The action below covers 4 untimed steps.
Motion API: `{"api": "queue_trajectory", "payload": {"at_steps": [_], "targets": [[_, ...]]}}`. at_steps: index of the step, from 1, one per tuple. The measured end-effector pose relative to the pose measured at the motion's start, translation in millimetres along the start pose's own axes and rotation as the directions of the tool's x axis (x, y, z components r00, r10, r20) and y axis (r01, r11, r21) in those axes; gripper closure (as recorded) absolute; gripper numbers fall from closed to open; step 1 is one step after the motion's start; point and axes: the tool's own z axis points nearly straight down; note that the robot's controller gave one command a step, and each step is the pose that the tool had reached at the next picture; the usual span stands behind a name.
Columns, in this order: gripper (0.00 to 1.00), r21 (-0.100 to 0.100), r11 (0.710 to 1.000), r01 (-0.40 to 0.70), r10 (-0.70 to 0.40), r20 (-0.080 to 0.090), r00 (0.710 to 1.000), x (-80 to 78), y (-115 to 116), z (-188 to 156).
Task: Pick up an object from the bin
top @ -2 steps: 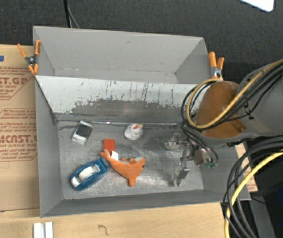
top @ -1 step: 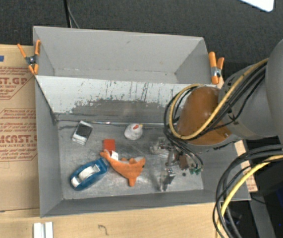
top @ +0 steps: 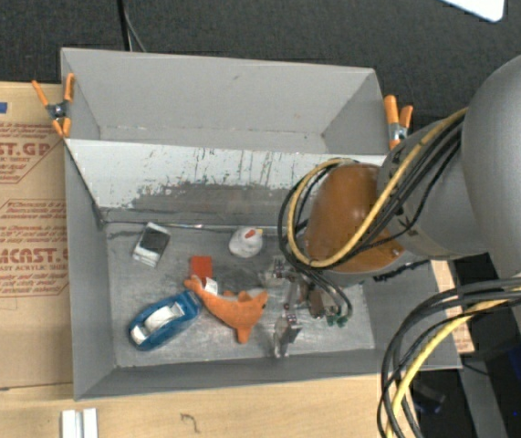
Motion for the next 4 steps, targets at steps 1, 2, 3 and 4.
{"api": "queue_trajectory", "payload": {"at_steps": [1, 2, 3, 4], "targets": [[1.00, 0.000, 0.978, 0.211, -0.211, 0.001, 0.978, -52.6, 47.2, -2.9], [1.00, 0.000, 0.978, 0.211, -0.211, 0.001, 0.978, -52.6, 47.2, -2.9], [1.00, -0.001, 0.961, 0.278, -0.278, -0.008, 0.961, -37.0, 48.0, -28.0], [1.00, 0.000, 0.887, 0.463, -0.463, 0.000, 0.887, -48.6, 65.8, -143.8]]}}
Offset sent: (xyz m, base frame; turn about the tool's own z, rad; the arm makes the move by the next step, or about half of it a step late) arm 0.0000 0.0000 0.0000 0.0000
